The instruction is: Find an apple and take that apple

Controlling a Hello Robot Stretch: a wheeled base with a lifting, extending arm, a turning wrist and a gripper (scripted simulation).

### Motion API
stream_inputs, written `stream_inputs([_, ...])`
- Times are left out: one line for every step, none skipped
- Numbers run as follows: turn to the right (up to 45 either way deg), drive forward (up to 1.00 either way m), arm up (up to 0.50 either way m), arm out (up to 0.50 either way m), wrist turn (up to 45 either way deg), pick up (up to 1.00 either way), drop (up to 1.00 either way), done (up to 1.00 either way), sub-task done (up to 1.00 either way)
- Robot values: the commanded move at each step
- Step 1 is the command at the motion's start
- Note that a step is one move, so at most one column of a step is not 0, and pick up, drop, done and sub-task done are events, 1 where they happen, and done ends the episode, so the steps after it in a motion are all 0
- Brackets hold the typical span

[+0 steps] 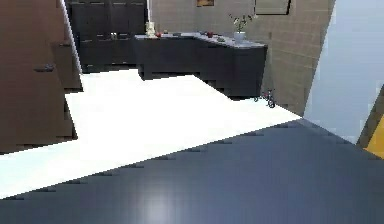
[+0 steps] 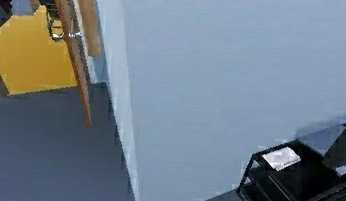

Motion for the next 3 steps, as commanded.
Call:
stream_inputs([0.0,1.0,0.0,0.0,0.0,0.0,0.0,0.0,0.0])
stream_inputs([0.0,1.0,0.0,0.0,0.0,0.0,0.0,0.0,0.0])
stream_inputs([0.0,1.0,0.0,0.0,0.0,0.0,0.0,0.0,0.0])
